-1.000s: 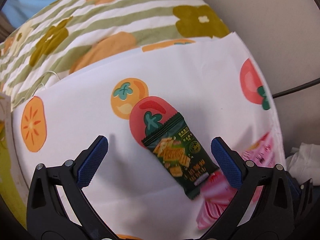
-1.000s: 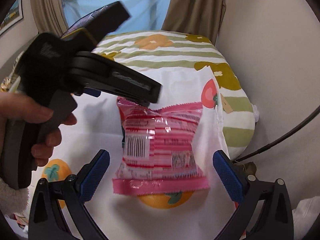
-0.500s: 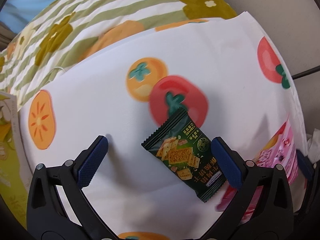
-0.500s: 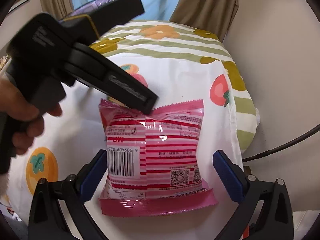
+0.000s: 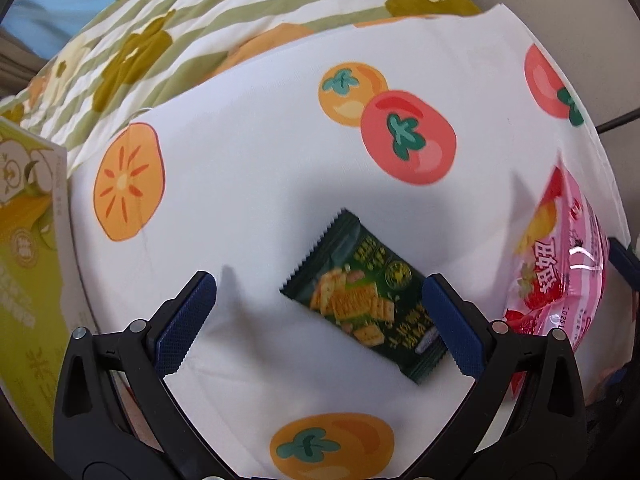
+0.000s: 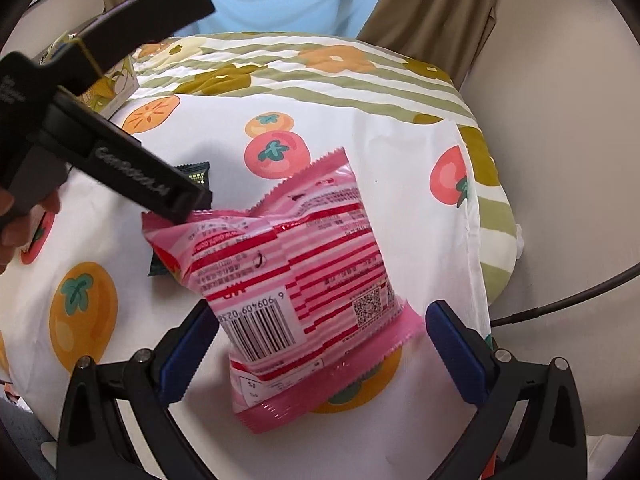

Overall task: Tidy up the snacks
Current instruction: 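Grasp the pink striped bag with the right tool while the left tool grasps the green cracker packet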

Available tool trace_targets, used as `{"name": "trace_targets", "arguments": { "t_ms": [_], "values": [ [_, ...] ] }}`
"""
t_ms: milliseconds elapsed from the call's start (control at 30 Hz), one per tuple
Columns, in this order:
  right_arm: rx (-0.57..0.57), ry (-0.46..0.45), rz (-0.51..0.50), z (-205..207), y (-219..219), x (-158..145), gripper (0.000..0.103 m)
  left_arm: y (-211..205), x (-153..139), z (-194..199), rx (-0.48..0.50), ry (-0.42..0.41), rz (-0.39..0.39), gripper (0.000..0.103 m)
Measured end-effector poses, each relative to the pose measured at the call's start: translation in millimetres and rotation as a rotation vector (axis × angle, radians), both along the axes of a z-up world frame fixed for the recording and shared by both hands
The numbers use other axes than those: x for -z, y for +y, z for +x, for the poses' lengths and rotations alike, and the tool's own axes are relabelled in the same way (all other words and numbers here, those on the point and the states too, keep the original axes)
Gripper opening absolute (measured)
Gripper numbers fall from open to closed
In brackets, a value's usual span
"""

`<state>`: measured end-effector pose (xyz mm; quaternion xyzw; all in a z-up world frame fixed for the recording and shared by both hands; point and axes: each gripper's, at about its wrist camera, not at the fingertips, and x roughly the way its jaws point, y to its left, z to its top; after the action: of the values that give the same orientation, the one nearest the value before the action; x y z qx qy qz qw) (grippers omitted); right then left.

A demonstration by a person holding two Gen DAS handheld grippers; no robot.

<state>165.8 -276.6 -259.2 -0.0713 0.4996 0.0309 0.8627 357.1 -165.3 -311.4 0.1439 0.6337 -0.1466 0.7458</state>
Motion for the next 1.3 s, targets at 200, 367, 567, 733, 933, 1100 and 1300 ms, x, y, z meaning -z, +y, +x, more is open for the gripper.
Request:
{"name": "trace_targets", "arguments": {
  "t_ms": [200,367,567,733,933,1100,1300],
  "values": [
    [-0.052,0.004,-0.007,-8,0,-1,0.103,9,4,-13,-0.007,0.012,0.007,0.102],
    [-0.135,-0.016,-0.04,-7,2,-7,0.103,20,1,-19,-0.034,0.02,0.032,0.102],
    [-0.31,-0.05,-0.136,-3,15,-11,0.103,15,-2,-21,-0.084,0.06,-0.029,0.102],
    [-0.465,-0.022,-0.19,8,19,-5,0.103,12,10,-25,-0.123,0.074,-0.018,0.102],
    [-0.494,0.055,-0.118,24,11,3,0.103,34,11,-34,-0.148,0.081,-0.006,0.101],
    [-0.499,0.059,-0.069,28,9,-2,0.103,41,5,-29,-0.144,0.06,-0.028,0.101],
    [-0.605,0.076,-0.144,35,18,1,0.103,18,6,-28,-0.025,0.021,-0.025,0.095]
  ]
}}
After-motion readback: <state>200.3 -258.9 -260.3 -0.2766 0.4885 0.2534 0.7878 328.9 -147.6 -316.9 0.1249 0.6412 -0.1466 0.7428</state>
